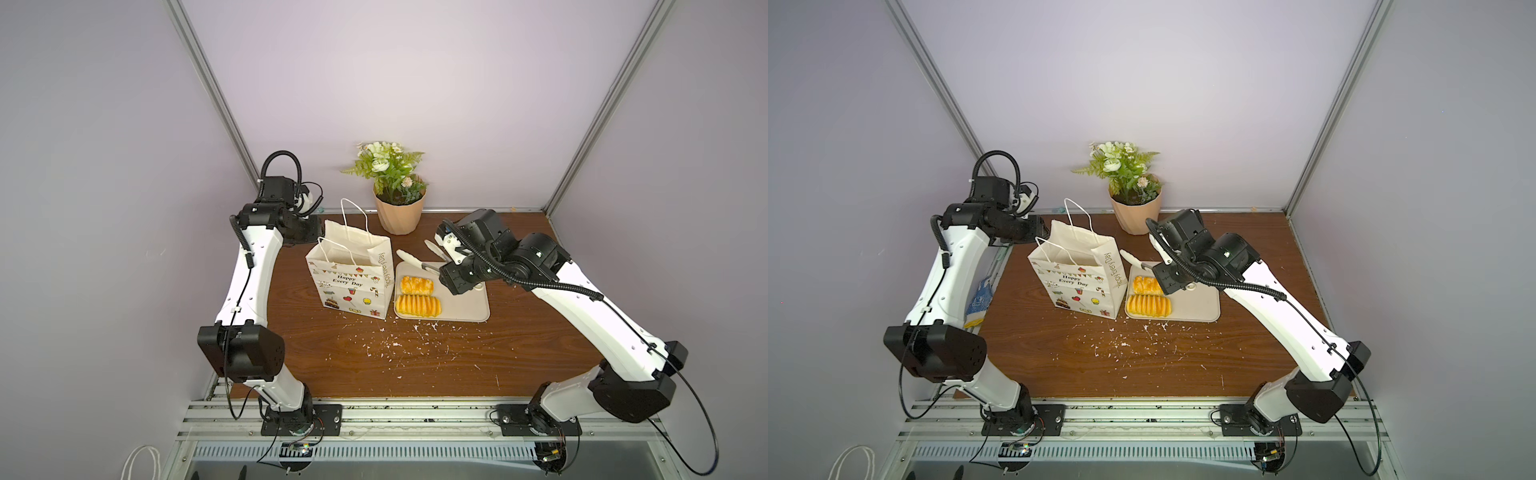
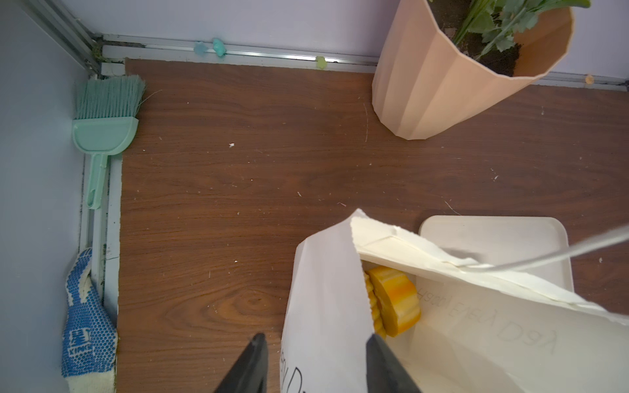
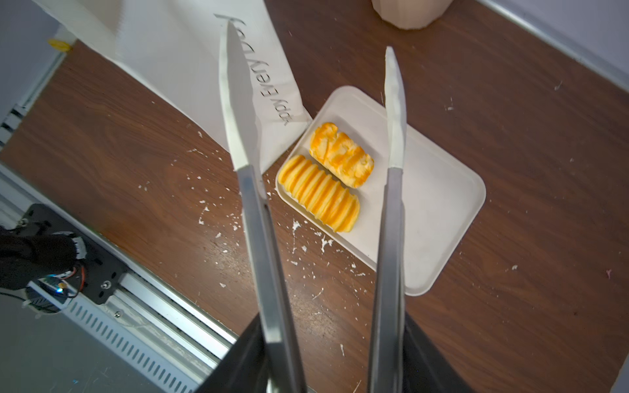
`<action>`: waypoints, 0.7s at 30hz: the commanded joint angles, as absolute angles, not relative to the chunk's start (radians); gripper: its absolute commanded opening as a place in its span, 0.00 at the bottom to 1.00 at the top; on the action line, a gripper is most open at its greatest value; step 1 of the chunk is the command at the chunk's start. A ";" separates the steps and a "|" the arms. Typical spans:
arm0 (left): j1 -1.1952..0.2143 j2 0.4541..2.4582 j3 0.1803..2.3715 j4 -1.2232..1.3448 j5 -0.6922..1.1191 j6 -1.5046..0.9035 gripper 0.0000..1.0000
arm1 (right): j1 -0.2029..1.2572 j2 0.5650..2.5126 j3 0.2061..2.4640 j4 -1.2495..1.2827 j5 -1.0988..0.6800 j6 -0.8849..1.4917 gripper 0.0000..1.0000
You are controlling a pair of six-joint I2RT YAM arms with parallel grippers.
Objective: Pack bread into a paper bag
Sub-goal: Adjust the fake bread on the plate.
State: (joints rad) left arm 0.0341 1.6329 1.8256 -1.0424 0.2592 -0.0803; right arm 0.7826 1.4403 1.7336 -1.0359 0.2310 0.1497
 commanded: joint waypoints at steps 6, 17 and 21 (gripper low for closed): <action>0.011 1.642 1.841 -1.042 0.279 -0.068 0.49 | 0.723 1.350 1.561 -0.936 0.175 0.201 0.56; 0.012 1.655 1.829 -1.046 0.196 -0.068 0.36 | 0.689 1.343 1.486 -0.925 0.184 0.195 0.56; 0.018 1.674 1.828 -1.049 0.189 -0.068 0.23 | 0.667 1.336 1.442 -0.926 0.168 0.198 0.56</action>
